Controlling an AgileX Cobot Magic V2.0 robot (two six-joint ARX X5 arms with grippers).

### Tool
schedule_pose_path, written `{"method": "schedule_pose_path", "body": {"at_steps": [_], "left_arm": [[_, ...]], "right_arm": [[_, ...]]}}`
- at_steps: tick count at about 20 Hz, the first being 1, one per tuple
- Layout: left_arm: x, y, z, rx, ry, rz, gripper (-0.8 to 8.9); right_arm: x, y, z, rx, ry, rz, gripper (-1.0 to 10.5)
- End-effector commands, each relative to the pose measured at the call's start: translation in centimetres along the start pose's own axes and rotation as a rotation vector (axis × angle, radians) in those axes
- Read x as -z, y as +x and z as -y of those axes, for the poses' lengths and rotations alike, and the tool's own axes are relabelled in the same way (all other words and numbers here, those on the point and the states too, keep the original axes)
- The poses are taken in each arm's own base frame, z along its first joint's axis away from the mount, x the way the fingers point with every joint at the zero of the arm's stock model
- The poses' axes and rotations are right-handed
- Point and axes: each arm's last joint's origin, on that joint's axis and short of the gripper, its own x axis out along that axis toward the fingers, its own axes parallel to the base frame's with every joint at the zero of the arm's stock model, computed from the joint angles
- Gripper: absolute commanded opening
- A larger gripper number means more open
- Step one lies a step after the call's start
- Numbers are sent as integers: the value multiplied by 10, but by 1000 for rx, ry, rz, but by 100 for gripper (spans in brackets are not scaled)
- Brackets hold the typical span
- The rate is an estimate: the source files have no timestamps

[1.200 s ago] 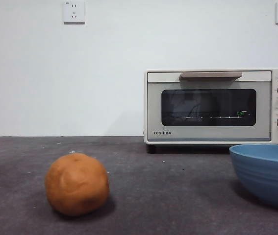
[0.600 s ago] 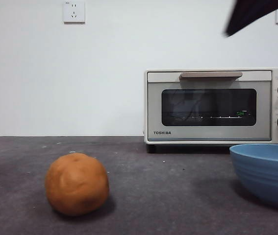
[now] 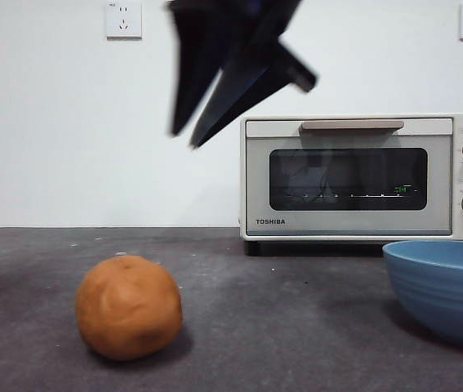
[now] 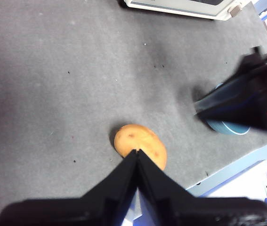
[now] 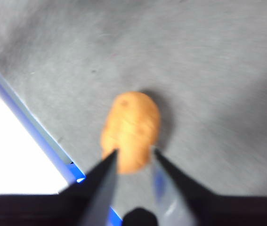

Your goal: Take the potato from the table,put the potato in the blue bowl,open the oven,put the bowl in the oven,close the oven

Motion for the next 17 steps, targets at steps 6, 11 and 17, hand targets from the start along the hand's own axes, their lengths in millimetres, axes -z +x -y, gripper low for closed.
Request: {"method": "schedule_pose_path", "body": {"at_steps": [6,11,17], "left_arm": [[0,-1,1,-2,30,4,-5],[1,-1,1,-3,45,-4,-5],[3,-1,0,-8,60,-21,-5]], "right_arm": [[-15,44,-16,-1,-18,-51,737],[-10,75,-12,22,-5,-140,726],[-4,107,-5,52,35,-219,720]]}}
